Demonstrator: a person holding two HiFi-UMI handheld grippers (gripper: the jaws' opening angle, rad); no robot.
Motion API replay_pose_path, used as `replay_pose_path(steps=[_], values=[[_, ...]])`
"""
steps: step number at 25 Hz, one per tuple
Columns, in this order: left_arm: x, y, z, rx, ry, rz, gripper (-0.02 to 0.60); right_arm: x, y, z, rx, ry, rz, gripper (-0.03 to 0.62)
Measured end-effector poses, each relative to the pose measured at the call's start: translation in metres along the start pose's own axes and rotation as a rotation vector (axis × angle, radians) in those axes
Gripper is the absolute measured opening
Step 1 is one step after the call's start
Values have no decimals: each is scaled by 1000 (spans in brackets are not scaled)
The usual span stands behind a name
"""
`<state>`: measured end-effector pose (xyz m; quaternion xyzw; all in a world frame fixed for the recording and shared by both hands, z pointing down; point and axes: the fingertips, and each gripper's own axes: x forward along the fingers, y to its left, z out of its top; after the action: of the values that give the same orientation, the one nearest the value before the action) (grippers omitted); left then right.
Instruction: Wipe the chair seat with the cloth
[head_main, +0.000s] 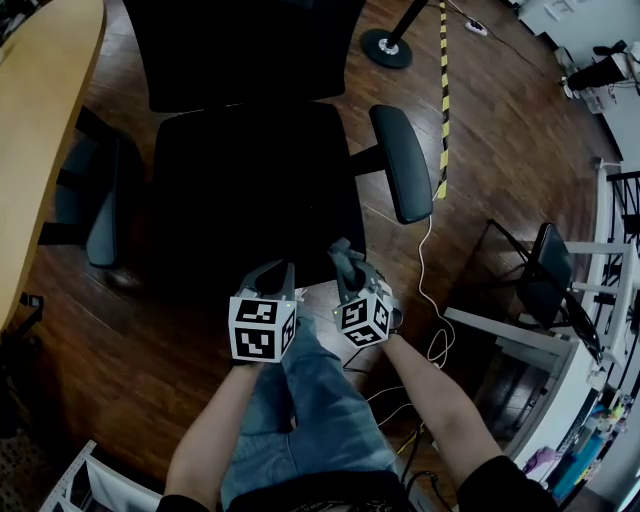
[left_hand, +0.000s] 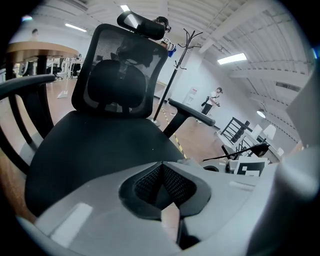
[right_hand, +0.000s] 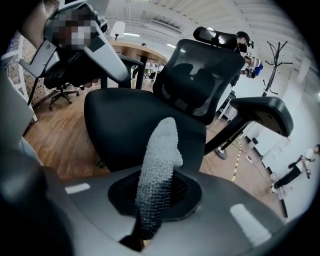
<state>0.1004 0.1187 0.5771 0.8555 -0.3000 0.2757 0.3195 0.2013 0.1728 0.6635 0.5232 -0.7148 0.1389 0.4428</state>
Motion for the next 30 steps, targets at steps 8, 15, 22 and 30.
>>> replay_pose_path(steps=[8,15,22,30], values=[[-20,-12,-2,-10,-13,15,3,-25,14,13,35,-23,16,12],[-74,-28,36,1,-91,45,3,-85,10,81,109,-114,3,12],[-132,-27,86,2,-211,84,3,-143,0,175,177,-280,9,12],[-195,-46,126,30,-338,118,3,-208,8,254,266,-444,68,12]])
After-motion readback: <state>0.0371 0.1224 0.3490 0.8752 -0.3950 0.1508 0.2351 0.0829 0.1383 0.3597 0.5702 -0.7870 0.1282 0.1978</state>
